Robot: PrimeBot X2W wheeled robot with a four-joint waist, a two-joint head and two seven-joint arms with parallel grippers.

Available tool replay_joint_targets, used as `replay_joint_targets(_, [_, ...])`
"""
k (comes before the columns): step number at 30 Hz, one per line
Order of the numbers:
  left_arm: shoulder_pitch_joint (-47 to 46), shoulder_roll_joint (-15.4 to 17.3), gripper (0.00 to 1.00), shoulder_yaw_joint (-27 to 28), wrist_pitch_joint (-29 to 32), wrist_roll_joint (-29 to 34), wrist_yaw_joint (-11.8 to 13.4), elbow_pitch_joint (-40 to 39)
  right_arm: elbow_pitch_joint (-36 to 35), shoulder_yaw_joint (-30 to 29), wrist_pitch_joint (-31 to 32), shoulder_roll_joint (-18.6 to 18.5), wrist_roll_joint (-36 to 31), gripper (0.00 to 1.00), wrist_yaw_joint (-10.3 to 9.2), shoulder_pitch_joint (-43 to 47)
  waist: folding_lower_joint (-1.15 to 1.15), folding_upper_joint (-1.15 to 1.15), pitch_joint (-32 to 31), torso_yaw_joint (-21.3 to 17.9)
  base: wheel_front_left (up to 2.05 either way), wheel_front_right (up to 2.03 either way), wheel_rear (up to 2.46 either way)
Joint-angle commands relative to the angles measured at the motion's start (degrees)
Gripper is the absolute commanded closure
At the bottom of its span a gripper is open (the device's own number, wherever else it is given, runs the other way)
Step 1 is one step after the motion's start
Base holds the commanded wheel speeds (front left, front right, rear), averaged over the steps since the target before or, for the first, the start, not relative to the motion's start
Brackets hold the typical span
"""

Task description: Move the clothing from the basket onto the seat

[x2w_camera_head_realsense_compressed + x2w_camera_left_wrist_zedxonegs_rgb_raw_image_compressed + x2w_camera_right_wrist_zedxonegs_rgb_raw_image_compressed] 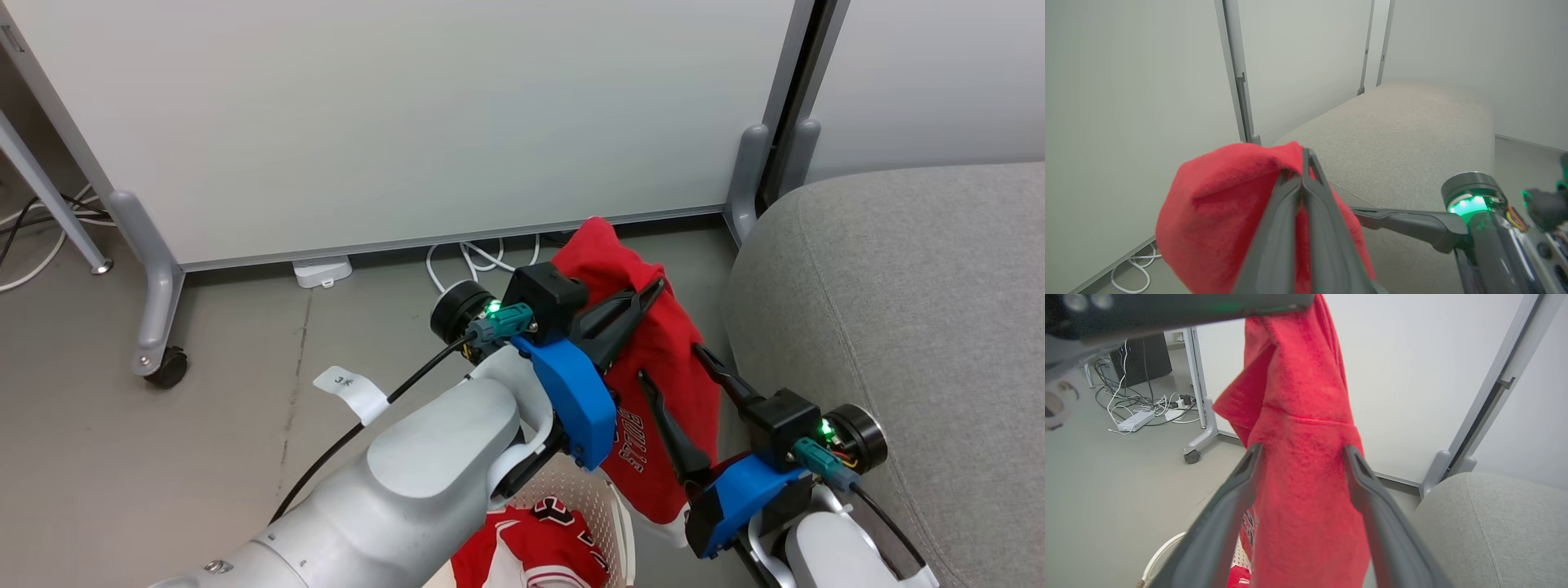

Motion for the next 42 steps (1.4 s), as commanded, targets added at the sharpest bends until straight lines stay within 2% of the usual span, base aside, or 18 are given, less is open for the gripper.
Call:
replay_joint_targets(1, [0.5,0.0,1.0,-0.5,-0.3,-0.4,-0.1,-0.1,0.8,-0.3,0.7,-0.2,-0.6,0.0,0.03,-1.1,0.0,0.0,-0.2,0.1,0.0,0.0,0.0])
replay_joint_targets(9, [0.4,-0.1,1.0,-2.0,-0.5,-1.8,-0.1,-0.2,4.8,-1.4,3.3,-0.2,-0.3,0.0,0.03,-3.4,0.0,0.0,-0.5,0.4,0.0,0.0,0.0])
replay_joint_targets(20, [-1.1,-0.1,1.0,-3.5,-0.6,-3.1,-0.1,-0.9,15.2,2.8,3.7,-0.2,3.7,0.0,0.03,-8.5,0.0,0.0,-0.4,1.0,0.0,0.0,0.0])
replay_joint_targets(21, [-1.2,-0.1,1.0,-3.6,-0.6,-3.2,-0.1,-0.9,16.0,3.1,3.6,-0.2,4.0,0.06,0.03,-8.9,0.0,0.0,-0.4,1.0,0.0,0.0,0.0])
replay_joint_targets(22, [-1.3,-0.2,1.0,-3.7,-0.6,-3.3,-0.1,-0.9,16.7,3.4,3.5,-0.2,4.3,0.47,0.03,-9.3,0.0,0.0,-0.3,1.1,0.0,0.0,0.0])
replay_joint_targets(23, [-1.4,-0.1,1.0,-3.8,-0.6,-3.3,-0.1,-0.9,17.3,3.8,3.4,-0.2,4.8,0.67,0.03,-9.7,0.0,0.0,-0.3,1.1,0.0,0.0,0.0])
replay_joint_targets(24, [-1.5,-0.2,1.0,-3.8,-0.7,-3.3,-0.1,-0.9,17.8,3.9,3.2,-0.2,5.2,1.0,0.03,-10.0,0.0,0.0,-0.3,1.2,0.0,0.0,0.0])
replay_joint_targets(42, [-2.4,0.2,1.0,-4.4,-1.1,-4.1,-0.1,0.4,22.3,4.6,-1.0,-0.2,7.8,1.0,0.03,-12.6,0.0,0.0,0.1,0.8,0.0,0.0,0.0])
